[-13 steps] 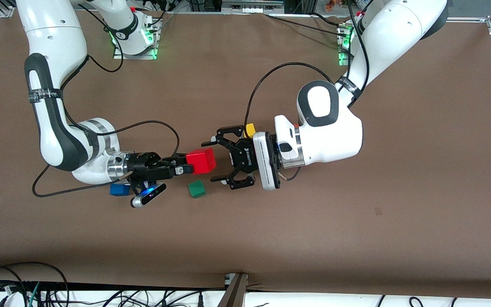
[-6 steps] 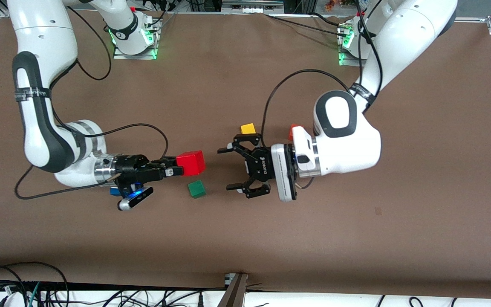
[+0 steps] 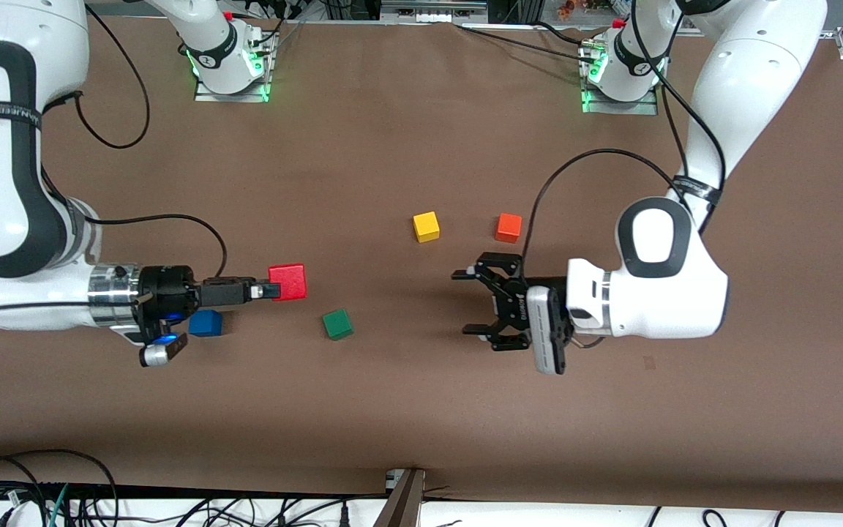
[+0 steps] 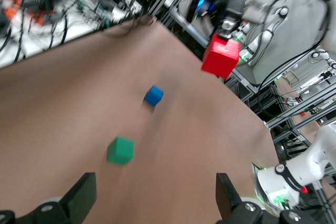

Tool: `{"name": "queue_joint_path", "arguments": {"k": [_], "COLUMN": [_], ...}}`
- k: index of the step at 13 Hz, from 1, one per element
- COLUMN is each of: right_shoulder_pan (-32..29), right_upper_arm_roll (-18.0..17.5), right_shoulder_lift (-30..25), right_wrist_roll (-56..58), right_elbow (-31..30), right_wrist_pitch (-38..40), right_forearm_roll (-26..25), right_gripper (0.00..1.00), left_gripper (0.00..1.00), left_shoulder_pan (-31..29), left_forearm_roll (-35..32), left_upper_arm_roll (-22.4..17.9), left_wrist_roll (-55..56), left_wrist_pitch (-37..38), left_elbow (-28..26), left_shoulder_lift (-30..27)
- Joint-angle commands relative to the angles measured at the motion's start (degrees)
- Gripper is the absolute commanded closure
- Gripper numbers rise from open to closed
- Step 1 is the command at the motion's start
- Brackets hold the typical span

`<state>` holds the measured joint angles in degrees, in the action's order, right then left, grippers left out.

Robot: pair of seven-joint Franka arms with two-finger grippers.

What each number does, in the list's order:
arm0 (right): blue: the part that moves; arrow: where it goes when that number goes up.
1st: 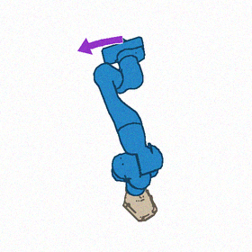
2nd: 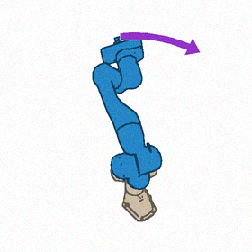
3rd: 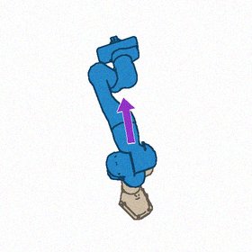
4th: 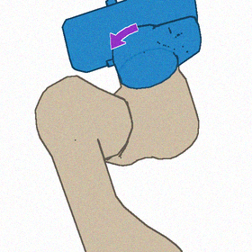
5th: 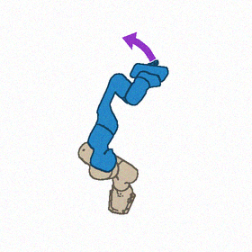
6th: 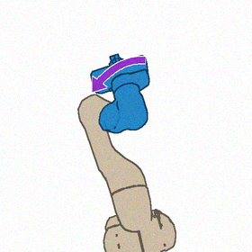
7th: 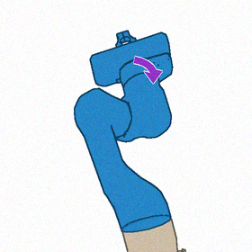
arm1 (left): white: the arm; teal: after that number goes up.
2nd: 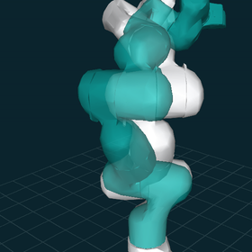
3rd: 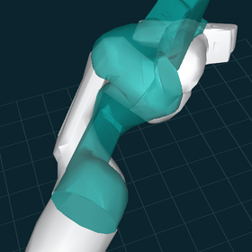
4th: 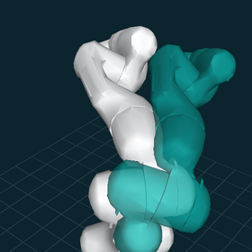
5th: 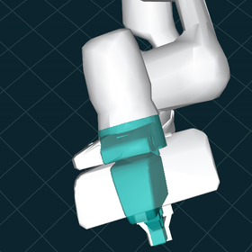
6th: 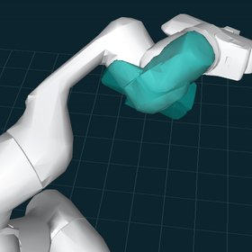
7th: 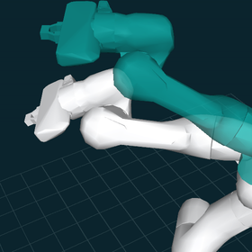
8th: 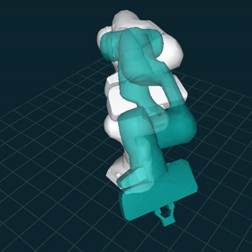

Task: Pass red block to right arm, stack on blue
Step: 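Open the left gripper and withdraw it while the right gripper carries the cube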

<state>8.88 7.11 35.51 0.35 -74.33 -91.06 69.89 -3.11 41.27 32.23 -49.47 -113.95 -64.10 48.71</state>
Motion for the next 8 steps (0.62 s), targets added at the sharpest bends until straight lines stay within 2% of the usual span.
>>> {"name": "queue_joint_path", "arguments": {"k": [1, 4, 5, 7, 8], "right_shoulder_pan": [0.7, 1.0, 1.0, 1.0, 0.9], "right_upper_arm_roll": [0.4, -0.1, -0.1, 0.4, 0.4], "right_shoulder_lift": [-4.7, -9.3, -10.1, -11.0, -11.9], "right_wrist_roll": [-0.1, 1.0, 2.7, 5.6, 5.8], "right_elbow": [-0.2, -0.4, -0.7, -1.2, -2.6], "right_wrist_pitch": [-1.7, -3.6, -4.2, -4.5, -5.8], "right_forearm_roll": [-15.5, -32.0, -34.7, -39.9, -43.4], "right_gripper": [0.87, 0.87, 0.87, 0.87, 0.87], "left_gripper": [0.00, 0.00, 0.00, 0.00, 0.00], "left_shoulder_pan": [-0.3, 0.2, 0.2, 0.2, -0.1], "left_forearm_roll": [-5.4, -12.3, -15.7, -24.0, -26.9], "left_upper_arm_roll": [-5.0, -10.9, -11.7, -17.4, -18.9], "left_wrist_roll": [5.1, 15.6, 18.1, 18.3, 18.1], "left_wrist_pitch": [7.7, 15.1, 17.1, 23.7, 26.3], "left_elbow": [0.6, 1.3, 2.0, 3.4, 5.3], "left_shoulder_lift": [-0.7, -1.1, -1.4, -2.2, -2.5]}}
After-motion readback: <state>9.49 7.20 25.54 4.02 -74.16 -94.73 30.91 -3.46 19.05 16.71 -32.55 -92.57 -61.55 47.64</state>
